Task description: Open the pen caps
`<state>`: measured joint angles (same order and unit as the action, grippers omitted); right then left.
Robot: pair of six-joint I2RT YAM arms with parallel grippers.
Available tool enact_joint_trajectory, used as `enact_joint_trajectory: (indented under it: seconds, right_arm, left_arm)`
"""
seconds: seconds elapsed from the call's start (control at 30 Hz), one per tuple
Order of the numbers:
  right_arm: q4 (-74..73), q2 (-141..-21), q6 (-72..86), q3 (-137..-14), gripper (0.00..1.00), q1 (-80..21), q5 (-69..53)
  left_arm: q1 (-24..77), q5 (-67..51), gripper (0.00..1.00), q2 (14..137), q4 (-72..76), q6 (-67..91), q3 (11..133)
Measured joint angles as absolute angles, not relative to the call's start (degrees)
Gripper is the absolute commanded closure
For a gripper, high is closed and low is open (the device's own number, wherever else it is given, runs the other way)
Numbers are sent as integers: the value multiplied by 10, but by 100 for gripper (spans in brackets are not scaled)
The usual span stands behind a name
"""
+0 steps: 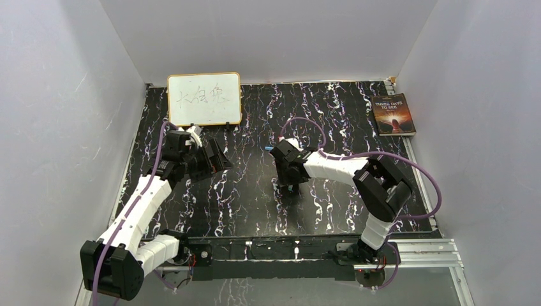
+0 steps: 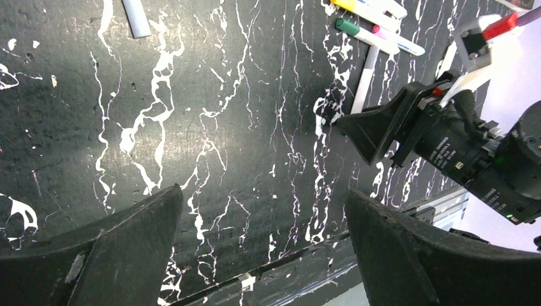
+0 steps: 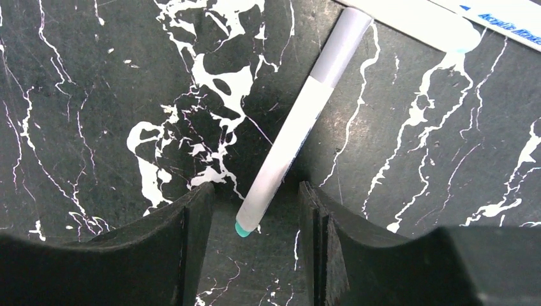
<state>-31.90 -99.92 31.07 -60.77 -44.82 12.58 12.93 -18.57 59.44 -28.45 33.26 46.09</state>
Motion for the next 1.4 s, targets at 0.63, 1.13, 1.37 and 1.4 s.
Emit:
enact_joint_trajectory:
  seconds: [0.63, 1.13, 1.37, 1.4]
  right_arm:
    - [-296, -973, 294, -573, 76, -448, 142]
    - [-332, -883, 250, -545, 80, -448, 70]
    - [-332, -855, 256, -543, 50, -448, 77]
    - [-333, -854, 260, -543, 43, -448, 80]
  left_arm:
    - [129, -203, 2, 599, -298, 324, 473]
    - [129, -261, 1, 586, -270, 347, 405]
    - [129, -260, 2, 577, -303, 350, 448]
    - [129, -260, 2, 578, -306, 350, 460]
